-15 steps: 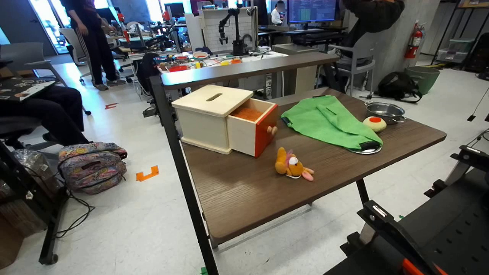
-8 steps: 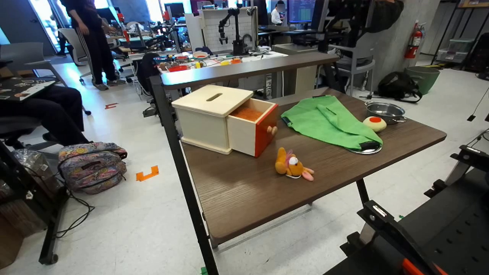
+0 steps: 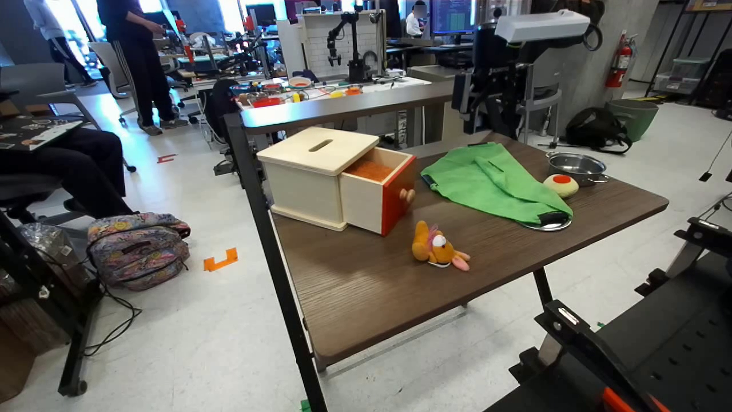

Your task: Use the green towel to wipe the tabletop

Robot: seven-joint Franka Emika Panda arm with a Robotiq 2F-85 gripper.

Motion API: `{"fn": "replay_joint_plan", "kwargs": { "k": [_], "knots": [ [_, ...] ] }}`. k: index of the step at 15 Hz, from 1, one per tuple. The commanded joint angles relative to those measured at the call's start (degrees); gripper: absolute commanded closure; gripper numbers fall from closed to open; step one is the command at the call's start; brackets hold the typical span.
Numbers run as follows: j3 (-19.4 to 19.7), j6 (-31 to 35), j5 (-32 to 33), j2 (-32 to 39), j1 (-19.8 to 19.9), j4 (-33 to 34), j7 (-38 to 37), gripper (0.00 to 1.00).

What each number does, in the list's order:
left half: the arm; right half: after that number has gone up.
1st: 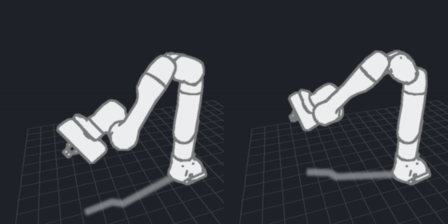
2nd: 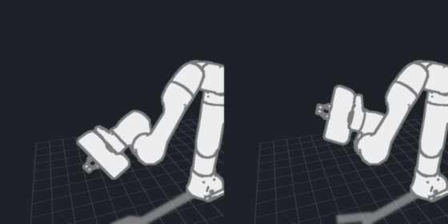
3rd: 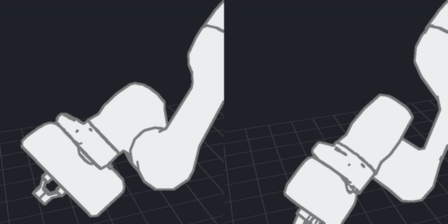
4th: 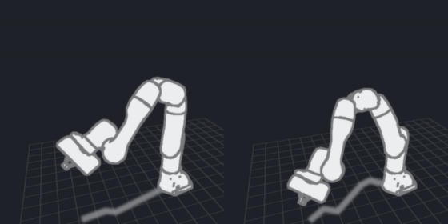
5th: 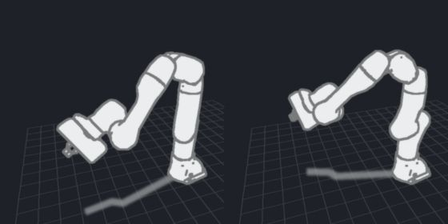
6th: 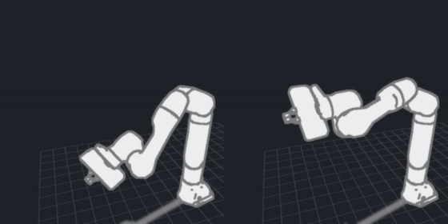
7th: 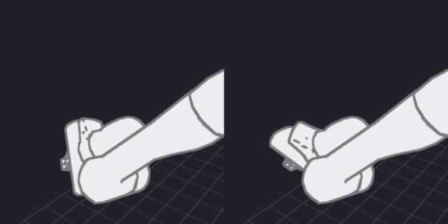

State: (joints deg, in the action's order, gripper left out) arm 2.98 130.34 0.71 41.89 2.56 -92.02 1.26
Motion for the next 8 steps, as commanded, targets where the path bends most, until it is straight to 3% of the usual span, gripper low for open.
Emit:
{"fn": "replay_joint_plan", "kwargs": {
  "k": [1, 6, 8],
  "knots": [
    [-0.2, 0.0, 0.3, 0.9, 0.3, 0.5, -0.1, 0.00],
    [-0.3, 0.0, 0.2, 0.7, 0.3, 0.5, -0.1, 0.00],
    [0.8, 3.2, 1.4, 2.0, -0.6, 0.2, -1.7, 0.00]
  ]
}}
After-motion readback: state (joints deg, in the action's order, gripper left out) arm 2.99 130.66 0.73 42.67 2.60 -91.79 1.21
